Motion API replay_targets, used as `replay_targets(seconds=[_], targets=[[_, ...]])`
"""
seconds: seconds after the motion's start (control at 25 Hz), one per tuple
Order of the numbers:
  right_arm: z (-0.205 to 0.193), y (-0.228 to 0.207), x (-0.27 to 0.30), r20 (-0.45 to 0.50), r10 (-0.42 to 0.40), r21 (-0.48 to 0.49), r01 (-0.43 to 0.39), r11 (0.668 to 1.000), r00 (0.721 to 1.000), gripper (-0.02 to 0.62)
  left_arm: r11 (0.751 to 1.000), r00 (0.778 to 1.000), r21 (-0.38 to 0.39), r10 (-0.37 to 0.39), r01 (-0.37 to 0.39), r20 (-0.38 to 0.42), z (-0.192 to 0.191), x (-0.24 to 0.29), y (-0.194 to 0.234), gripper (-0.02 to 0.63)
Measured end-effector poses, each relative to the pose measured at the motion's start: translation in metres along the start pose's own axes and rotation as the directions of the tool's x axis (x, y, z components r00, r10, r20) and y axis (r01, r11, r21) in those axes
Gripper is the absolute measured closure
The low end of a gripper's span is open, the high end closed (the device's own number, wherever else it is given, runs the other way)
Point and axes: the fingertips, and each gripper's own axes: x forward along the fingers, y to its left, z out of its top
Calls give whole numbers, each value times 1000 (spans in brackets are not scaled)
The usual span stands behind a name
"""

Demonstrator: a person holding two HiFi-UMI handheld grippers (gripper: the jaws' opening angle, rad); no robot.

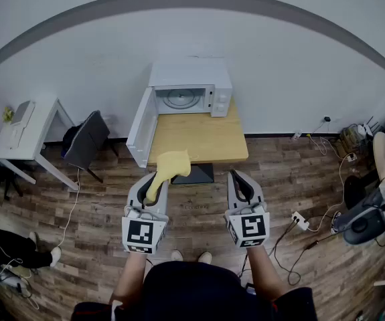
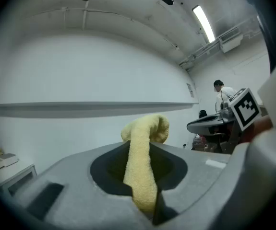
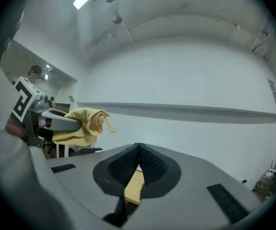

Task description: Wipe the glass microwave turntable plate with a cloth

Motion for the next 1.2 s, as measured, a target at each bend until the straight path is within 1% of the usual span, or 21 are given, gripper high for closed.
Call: replay_targets(seconds=[0.12, 0.32, 0.56, 0.84, 0.96, 1.2], targets=[[0, 1, 3, -2, 1, 2, -1, 1000, 1000, 586, 1000, 1000, -11, 1, -1, -11, -1, 1, 2, 545], [0, -1, 4, 1, -2, 23, 2, 1000, 1000, 586, 1000, 1000, 7, -8, 8, -1, 0, 5, -1, 545], [0, -5, 5, 16, 7, 37, -8, 999, 1000, 585, 1000, 1000, 1, 7, -7, -18, -2, 8, -4, 545], [-11, -16, -5, 9, 32, 52, -32, 998, 999, 585, 999, 999, 23, 26, -25, -34, -4, 5, -23, 545], [-17, -18, -15, 7, 56, 46, -56, 997, 998, 586, 999, 998, 16, 43, -42, -50, -9, 0, -33, 545], [-32, -29, -31, -7, 62, 51, -61, 997, 998, 585, 997, 997, 49, 54, -51, -60, -15, -2, -53, 545]])
